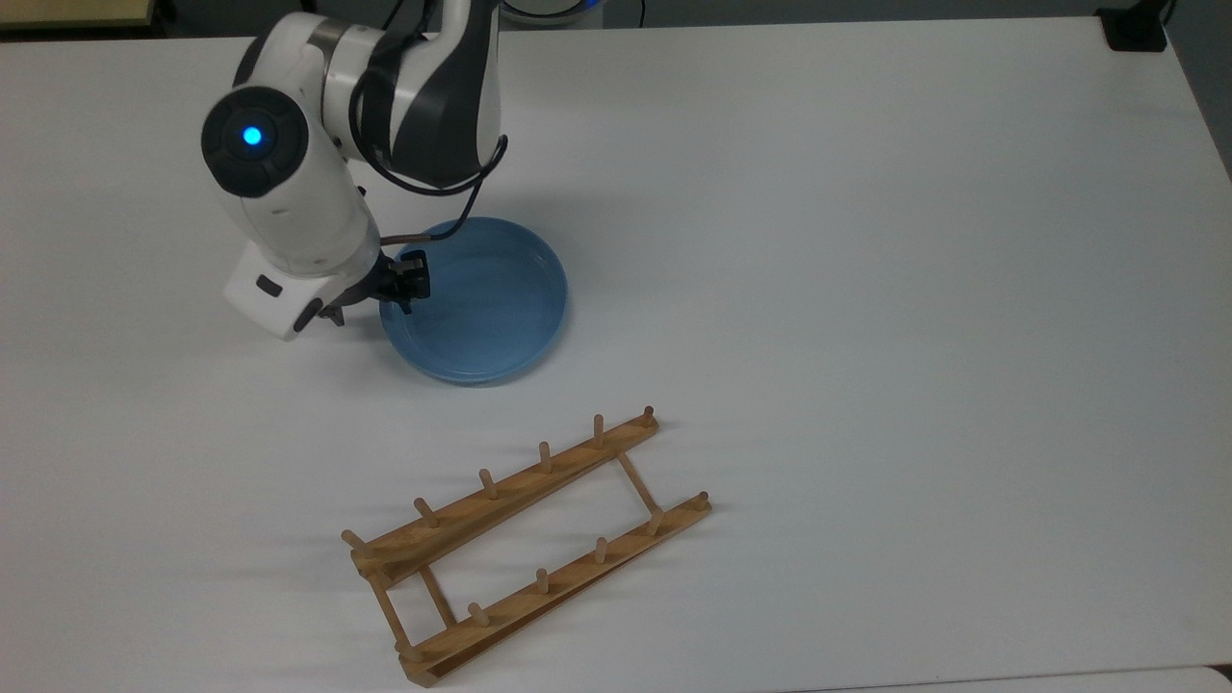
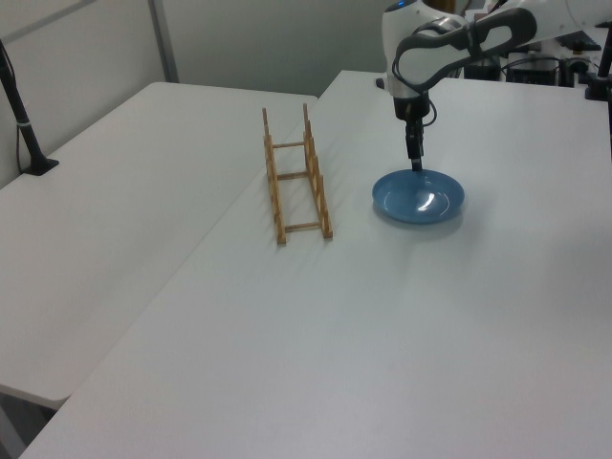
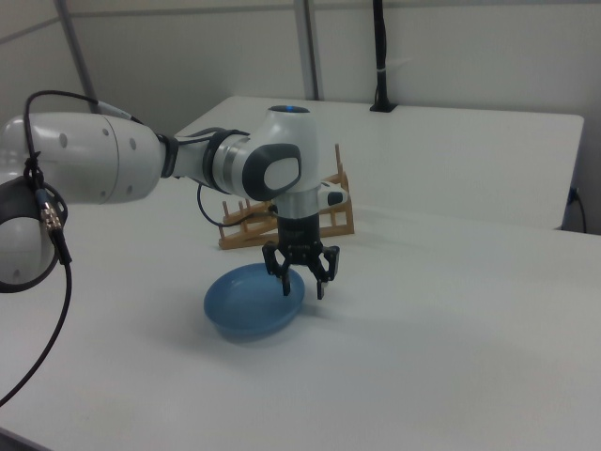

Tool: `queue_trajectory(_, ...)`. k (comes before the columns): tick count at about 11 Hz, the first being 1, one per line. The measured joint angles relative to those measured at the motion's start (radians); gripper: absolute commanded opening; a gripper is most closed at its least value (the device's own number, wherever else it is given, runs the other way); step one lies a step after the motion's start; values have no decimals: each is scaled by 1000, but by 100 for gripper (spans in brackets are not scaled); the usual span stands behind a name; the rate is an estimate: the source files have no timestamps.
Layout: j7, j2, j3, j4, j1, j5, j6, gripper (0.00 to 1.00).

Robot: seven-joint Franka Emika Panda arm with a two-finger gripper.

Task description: Place plate in plate rack

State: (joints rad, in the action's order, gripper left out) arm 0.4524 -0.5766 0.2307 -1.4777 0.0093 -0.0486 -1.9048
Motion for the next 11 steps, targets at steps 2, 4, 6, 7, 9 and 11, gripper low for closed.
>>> queue_trajectory(2,0,-23,-3,-10,11,0,-40,0)
queue_trajectory(4,0,-34,-5,-12,14,-1,-53,0)
queue_trajectory(6,0,-22,-6,-11,15,-2,-53,0)
queue_trajectory(7,0,-22,-8,-12,15,-2,-53,0)
queue_trajectory(9,0,-19,-10,-10,17,-2,-53,0)
queue_trajectory(11,0,-3,-10,2,17,-2,-52,0)
